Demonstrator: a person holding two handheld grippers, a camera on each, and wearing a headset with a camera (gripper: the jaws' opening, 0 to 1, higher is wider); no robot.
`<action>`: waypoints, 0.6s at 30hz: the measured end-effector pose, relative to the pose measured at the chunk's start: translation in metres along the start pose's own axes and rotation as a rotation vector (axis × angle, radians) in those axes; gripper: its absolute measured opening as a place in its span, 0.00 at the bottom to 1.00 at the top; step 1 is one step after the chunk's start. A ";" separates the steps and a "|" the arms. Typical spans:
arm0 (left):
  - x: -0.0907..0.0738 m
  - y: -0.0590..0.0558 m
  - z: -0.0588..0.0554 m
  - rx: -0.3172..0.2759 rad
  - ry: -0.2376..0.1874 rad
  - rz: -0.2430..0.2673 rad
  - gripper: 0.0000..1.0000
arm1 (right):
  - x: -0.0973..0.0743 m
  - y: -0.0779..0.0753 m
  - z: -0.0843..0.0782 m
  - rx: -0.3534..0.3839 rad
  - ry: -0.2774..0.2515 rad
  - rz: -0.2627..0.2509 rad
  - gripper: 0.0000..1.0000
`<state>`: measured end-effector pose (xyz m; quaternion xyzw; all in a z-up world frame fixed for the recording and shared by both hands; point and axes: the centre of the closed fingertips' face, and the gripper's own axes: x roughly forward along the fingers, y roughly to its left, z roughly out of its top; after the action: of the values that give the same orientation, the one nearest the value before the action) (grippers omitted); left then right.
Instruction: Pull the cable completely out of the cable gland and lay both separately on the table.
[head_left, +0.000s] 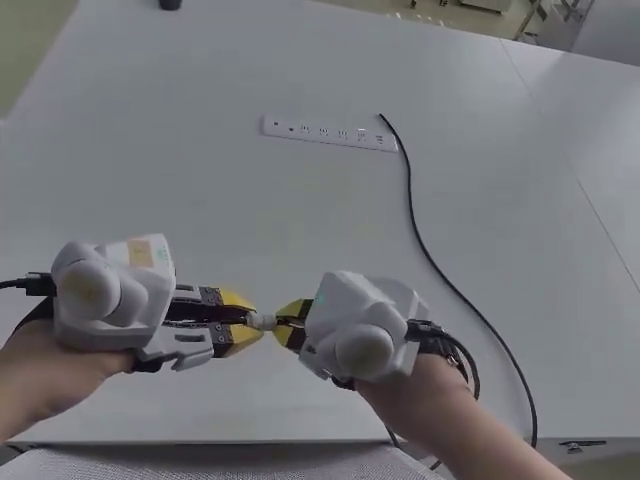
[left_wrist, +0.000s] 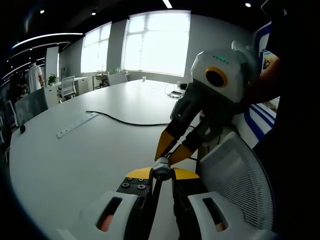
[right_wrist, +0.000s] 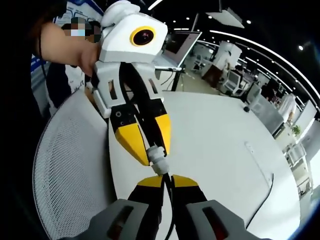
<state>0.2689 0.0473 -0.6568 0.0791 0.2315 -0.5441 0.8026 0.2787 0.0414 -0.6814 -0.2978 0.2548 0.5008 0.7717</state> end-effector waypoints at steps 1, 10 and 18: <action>0.000 0.000 0.000 0.000 0.001 0.000 0.15 | 0.000 -0.001 -0.004 0.003 0.014 -0.002 0.00; -0.002 0.001 0.001 -0.001 -0.005 -0.002 0.15 | -0.002 -0.009 -0.021 0.167 0.026 -0.008 0.00; -0.004 0.003 0.001 0.002 -0.004 0.000 0.15 | 0.002 -0.015 -0.040 0.345 0.038 -0.005 0.00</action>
<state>0.2709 0.0515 -0.6547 0.0788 0.2295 -0.5443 0.8030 0.2894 0.0092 -0.7072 -0.1711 0.3509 0.4420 0.8076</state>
